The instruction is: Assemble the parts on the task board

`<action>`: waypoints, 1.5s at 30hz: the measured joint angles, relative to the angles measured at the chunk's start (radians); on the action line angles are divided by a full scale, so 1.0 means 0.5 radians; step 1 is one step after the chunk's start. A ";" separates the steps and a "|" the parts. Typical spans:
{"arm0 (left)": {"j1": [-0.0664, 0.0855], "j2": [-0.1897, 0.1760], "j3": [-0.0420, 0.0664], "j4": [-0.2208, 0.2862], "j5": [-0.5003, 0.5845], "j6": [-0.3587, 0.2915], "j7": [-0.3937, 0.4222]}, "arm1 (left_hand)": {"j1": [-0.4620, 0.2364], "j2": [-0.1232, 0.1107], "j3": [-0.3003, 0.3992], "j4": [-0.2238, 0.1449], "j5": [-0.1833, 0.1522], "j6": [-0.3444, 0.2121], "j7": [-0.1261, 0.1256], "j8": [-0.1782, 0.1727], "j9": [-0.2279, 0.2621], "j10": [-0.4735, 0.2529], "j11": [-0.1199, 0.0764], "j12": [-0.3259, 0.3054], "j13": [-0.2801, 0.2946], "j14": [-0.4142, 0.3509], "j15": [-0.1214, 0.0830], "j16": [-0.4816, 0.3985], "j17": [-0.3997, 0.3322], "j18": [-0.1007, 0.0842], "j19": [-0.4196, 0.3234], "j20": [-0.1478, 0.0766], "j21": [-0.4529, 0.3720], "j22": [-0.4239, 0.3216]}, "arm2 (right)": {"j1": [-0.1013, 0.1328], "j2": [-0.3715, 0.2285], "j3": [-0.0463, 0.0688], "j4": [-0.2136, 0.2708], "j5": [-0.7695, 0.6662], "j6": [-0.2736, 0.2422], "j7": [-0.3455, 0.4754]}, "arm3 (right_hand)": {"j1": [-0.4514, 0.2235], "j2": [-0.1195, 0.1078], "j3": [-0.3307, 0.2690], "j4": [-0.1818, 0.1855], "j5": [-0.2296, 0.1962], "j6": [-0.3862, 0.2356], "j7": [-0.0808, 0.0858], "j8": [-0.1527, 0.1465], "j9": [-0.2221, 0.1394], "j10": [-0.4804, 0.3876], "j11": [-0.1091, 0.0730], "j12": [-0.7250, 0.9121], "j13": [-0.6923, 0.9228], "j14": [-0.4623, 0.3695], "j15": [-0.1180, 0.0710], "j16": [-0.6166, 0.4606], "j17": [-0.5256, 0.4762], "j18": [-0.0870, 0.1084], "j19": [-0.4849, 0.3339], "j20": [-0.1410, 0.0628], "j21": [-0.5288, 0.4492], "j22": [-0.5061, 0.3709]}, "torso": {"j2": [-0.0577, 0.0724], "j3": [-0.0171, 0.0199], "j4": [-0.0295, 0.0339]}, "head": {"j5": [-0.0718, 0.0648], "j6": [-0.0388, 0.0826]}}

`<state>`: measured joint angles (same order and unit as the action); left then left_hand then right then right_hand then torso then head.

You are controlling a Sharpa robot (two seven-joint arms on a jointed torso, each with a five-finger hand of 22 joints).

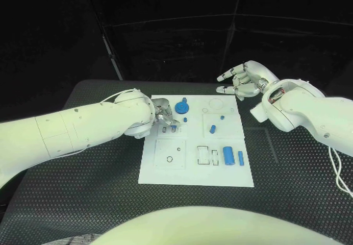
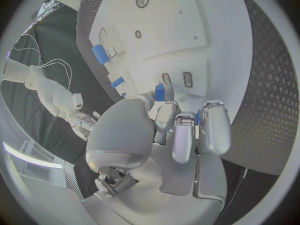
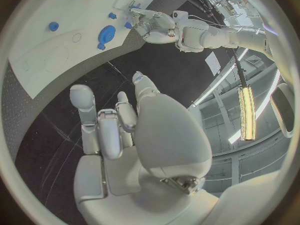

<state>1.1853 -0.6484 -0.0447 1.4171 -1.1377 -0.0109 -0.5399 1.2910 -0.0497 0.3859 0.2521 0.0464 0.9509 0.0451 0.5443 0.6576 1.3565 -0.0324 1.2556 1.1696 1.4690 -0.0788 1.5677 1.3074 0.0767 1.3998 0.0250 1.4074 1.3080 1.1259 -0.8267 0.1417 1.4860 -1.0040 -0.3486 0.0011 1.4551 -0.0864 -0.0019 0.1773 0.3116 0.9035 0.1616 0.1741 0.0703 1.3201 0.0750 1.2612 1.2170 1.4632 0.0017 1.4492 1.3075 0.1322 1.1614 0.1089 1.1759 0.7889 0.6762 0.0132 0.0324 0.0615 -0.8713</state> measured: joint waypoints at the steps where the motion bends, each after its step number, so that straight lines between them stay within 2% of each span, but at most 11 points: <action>1: -0.001 0.004 0.000 -0.003 -0.002 0.002 0.000 | -0.001 -0.001 0.000 0.000 0.000 0.000 0.000 0.000 0.000 0.000 0.000 0.000 -0.003 0.000 0.000 0.000 0.000 0.000 0.000 0.000 0.000 0.000 | 0.000 0.000 0.000 0.000 -0.001 0.001 0.000 | 0.000 0.000 0.000 0.000 0.000 0.000 0.000 0.000 0.000 0.000 0.000 0.000 0.000 0.000 0.000 0.000 0.000 0.000 0.000 0.000 0.000 0.000 | 0.000 0.0000 0.000 | 0.000 -0.001; 14: -0.010 0.021 -0.001 -0.033 -0.034 0.050 0.000 | -0.007 -0.002 0.013 -0.002 0.000 -0.003 0.003 -0.002 0.005 0.000 0.001 -0.025 -0.026 0.000 0.000 0.000 0.000 0.000 0.000 0.000 -0.001 0.000 | 0.000 0.003 0.000 -0.004 -0.006 0.006 0.000 | 0.000 0.000 0.000 0.000 0.000 0.000 0.000 0.000 0.000 0.000 0.000 -0.008 -0.004 0.000 0.000 0.000 0.000 0.000 -0.001 -0.001 -0.012 -0.013 | 0.000 0.0000 0.000 | -0.001 -0.003; 18: -0.012 0.022 -0.001 -0.036 -0.050 0.075 -0.001 | -0.007 -0.002 0.027 0.001 -0.001 -0.005 0.002 -0.002 0.013 0.000 0.001 -0.025 -0.027 0.000 0.000 0.000 0.000 0.000 0.000 0.000 -0.001 0.000 | 0.000 0.005 0.000 -0.007 -0.007 0.007 0.001 | 0.000 0.000 0.000 0.000 0.010 0.000 0.000 0.000 0.000 -0.026 -0.010 -0.039 -0.032 0.000 0.000 -0.029 0.000 0.000 -0.019 -0.017 -0.041 -0.052 | 0.000 0.0000 0.000 | -0.005 -0.001; 24: -0.011 0.022 0.002 -0.039 -0.070 0.107 -0.001 | -0.007 -0.001 0.044 0.006 -0.001 -0.013 -0.003 0.012 0.026 -0.001 0.001 -0.025 -0.023 0.000 0.000 0.000 0.000 0.000 0.000 0.000 -0.001 0.000 | 0.000 0.007 0.000 -0.012 -0.008 0.010 0.002 | 0.000 0.000 -0.006 0.006 0.010 0.000 0.000 0.000 0.000 -0.029 -0.007 -0.044 -0.048 0.000 0.000 -0.036 0.000 0.000 -0.029 -0.007 -0.053 -0.079 | 0.000 -0.0004 0.000 | -0.008 0.002; 45: -0.009 0.010 0.004 -0.028 -0.103 0.168 -0.001 | -0.036 -0.026 0.080 0.015 0.001 -0.008 -0.008 0.035 0.056 -0.001 0.002 -0.025 -0.022 0.000 0.000 0.000 0.000 0.000 0.005 0.005 -0.001 -0.001 | 0.000 0.010 0.000 -0.018 -0.051 0.019 0.005 | 0.000 0.000 -0.006 0.006 0.010 0.000 0.000 0.000 -0.001 -0.043 -0.007 -0.054 -0.052 0.000 0.000 -0.045 0.000 0.000 -0.036 -0.015 -0.053 -0.087 | 0.001 -0.0025 0.000 | 0.011 -0.003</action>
<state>1.1809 -0.6436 -0.0425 1.4034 -1.1891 0.0732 -0.5406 1.2727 -0.0626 0.4257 0.2596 0.0470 0.9470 0.0409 0.5618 0.6854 1.3558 -0.0315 1.2432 1.1584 1.4689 -0.0787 1.5677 1.3074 0.0768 1.4022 0.0276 1.4070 1.3077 1.1258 -0.8215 0.1416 1.4769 -1.0296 -0.3393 0.0036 1.4551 -0.0864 -0.0048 0.1803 0.3165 0.9033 0.1615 0.1740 0.0697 1.2985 0.0713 1.2341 1.1912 1.4632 0.0017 1.4266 1.3073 0.1323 1.1434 0.1017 1.1492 0.7455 0.6769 0.0120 0.0326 0.0668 -0.8728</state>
